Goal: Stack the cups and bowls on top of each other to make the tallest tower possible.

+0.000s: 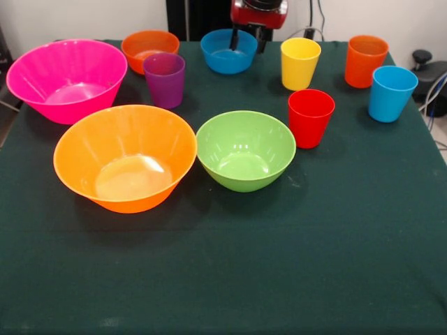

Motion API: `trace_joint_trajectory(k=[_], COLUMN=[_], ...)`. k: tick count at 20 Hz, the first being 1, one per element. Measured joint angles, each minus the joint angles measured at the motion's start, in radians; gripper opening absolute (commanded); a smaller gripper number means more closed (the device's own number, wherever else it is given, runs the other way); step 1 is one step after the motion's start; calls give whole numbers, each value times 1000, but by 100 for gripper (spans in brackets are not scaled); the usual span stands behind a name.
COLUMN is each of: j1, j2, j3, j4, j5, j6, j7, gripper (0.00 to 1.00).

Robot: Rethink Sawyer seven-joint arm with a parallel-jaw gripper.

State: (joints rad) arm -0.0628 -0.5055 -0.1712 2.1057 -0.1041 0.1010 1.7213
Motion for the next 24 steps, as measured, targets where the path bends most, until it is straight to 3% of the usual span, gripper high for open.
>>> trace_joint_trajectory(k=[24], j1=[10], j2=[97], j3=[-7], j4=[-26], j5=[0], j6=[-83], j7=[0], gripper=[100])
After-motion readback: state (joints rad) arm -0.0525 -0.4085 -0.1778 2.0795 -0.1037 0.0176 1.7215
